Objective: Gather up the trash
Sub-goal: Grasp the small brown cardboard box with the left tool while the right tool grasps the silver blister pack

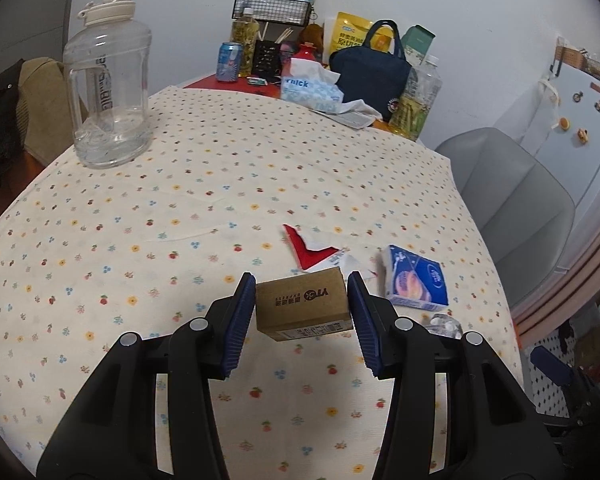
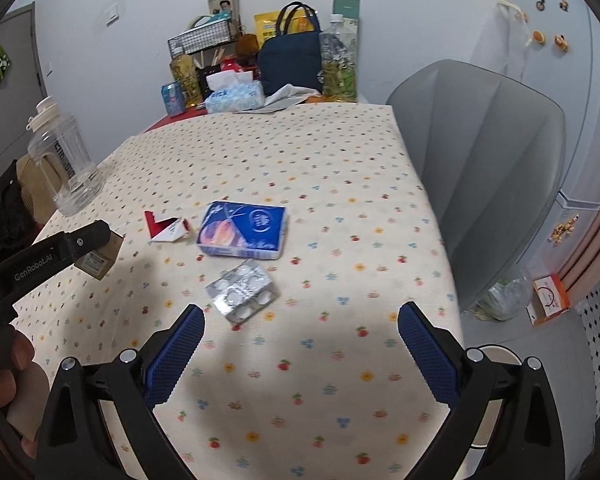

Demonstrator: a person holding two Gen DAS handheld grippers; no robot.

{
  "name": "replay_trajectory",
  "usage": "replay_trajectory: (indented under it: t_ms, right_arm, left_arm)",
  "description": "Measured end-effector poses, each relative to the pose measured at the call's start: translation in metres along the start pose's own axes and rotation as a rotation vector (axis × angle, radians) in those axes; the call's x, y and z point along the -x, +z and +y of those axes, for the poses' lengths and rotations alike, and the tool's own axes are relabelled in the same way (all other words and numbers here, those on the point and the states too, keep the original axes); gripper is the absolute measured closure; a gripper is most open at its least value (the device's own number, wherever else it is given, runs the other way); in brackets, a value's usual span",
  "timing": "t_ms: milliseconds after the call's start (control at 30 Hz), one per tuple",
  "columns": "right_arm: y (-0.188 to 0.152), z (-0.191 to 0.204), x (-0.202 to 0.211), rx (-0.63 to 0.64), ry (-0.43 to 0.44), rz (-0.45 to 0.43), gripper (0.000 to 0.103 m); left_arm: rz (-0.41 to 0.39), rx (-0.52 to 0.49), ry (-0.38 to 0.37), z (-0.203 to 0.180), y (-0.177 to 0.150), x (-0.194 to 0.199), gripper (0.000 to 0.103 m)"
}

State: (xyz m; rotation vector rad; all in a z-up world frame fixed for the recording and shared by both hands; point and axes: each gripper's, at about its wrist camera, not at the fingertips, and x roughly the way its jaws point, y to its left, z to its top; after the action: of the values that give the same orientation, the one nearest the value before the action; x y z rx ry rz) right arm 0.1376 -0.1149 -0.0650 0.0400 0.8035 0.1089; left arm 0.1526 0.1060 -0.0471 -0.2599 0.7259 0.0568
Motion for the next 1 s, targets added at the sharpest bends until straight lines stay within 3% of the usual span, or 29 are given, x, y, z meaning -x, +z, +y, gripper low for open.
replay_trajectory:
  t_ms: [433,467,500,600,700,800,933,1000]
  right_arm:
    - [0.007,0.025,-0.018,0.051,0.016,-0.002,0.01]
    - [0.007,0.025,-0.021,0.049,0.02,-0.003,0.018]
    - [0.007,0.025,-0.023,0.05,0.024,-0.003,0.041]
    - [0.007,0.025,-0.031,0.053,0.109,0.055,0.085]
    - [0.005,0.025,-0.025,0.072,0.103,0.044,0.097]
    - [0.003,0.022,-0.018,0.07,0.108,0.036,0.1]
    - [0.003,0.015,-0.014,0.051,0.103,0.036,0.1]
    - [0.003,0.013,-0.017,0.035,0.105,0.058,0.094]
  left_arm:
    - [0.013,-0.002,0.025,0.006,-0.003,-0.003,0.056]
    - [0.011,-0.006,0.025,0.005,-0.003,-0.003,0.055]
    - [0.01,-0.01,0.024,0.003,-0.003,-0.002,0.055]
    - [0.012,-0.019,0.023,-0.001,-0.003,-0.001,0.055]
    - [0.014,-0.021,0.026,-0.003,-0.004,-0.001,0.055]
    - [0.011,-0.023,0.025,-0.005,-0.005,0.002,0.055]
    - [0.013,-0.03,0.017,-0.009,-0.005,0.003,0.055]
    - [0.014,-0.031,0.016,-0.009,-0.006,0.002,0.055]
